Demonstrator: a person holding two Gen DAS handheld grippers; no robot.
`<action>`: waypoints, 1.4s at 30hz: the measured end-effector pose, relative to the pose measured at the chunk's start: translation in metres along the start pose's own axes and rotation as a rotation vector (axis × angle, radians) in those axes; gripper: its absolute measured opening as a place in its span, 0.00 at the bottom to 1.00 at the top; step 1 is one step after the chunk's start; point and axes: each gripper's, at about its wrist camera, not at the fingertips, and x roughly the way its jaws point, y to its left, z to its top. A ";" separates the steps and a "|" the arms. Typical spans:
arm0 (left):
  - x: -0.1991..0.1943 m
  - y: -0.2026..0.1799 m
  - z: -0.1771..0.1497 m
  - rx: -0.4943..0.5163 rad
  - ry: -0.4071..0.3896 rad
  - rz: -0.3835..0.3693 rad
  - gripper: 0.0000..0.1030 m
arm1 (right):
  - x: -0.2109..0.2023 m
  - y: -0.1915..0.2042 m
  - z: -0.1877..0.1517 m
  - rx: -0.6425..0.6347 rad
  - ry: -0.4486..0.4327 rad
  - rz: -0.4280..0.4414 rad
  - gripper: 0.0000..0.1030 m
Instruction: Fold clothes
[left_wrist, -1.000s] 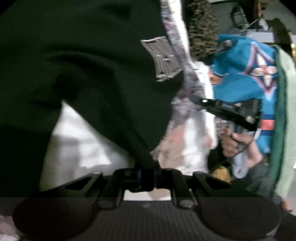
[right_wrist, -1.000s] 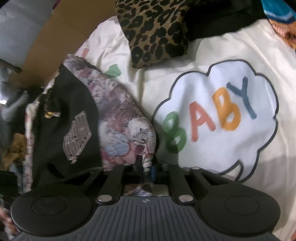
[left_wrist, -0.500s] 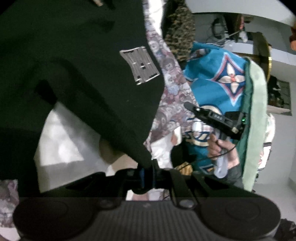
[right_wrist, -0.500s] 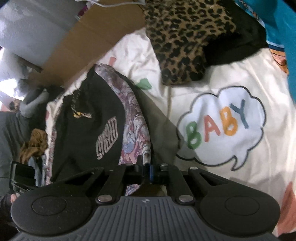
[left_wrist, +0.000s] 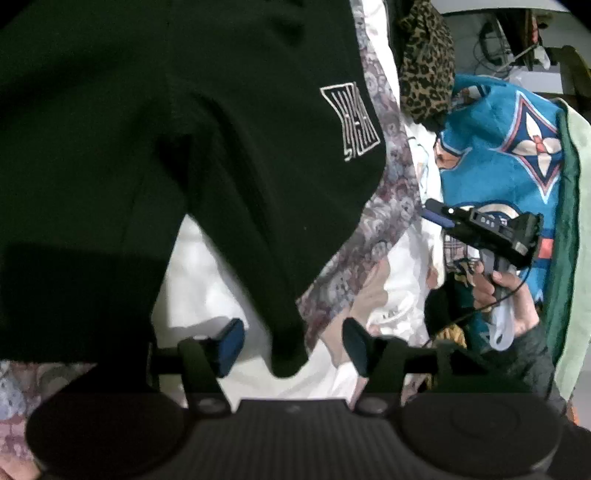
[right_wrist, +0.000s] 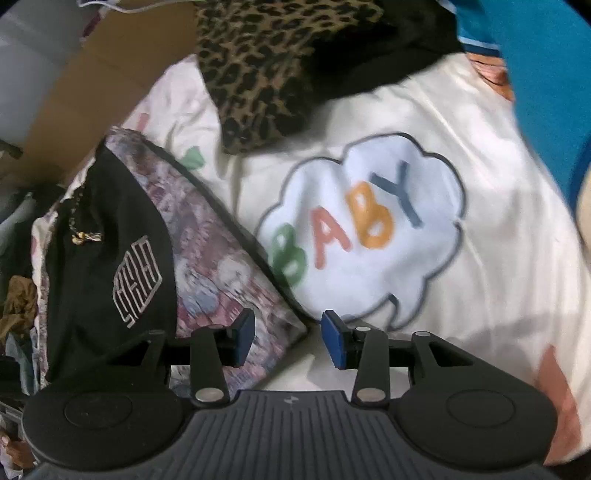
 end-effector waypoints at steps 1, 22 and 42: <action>0.003 0.000 -0.001 0.003 0.005 0.003 0.61 | 0.002 0.001 0.001 -0.003 -0.006 0.010 0.46; 0.016 -0.008 -0.020 0.007 0.036 -0.137 0.03 | 0.018 0.023 -0.001 -0.081 0.014 0.023 0.03; 0.012 0.013 -0.036 -0.029 0.086 -0.096 0.01 | 0.021 0.016 -0.003 -0.061 0.057 -0.044 0.02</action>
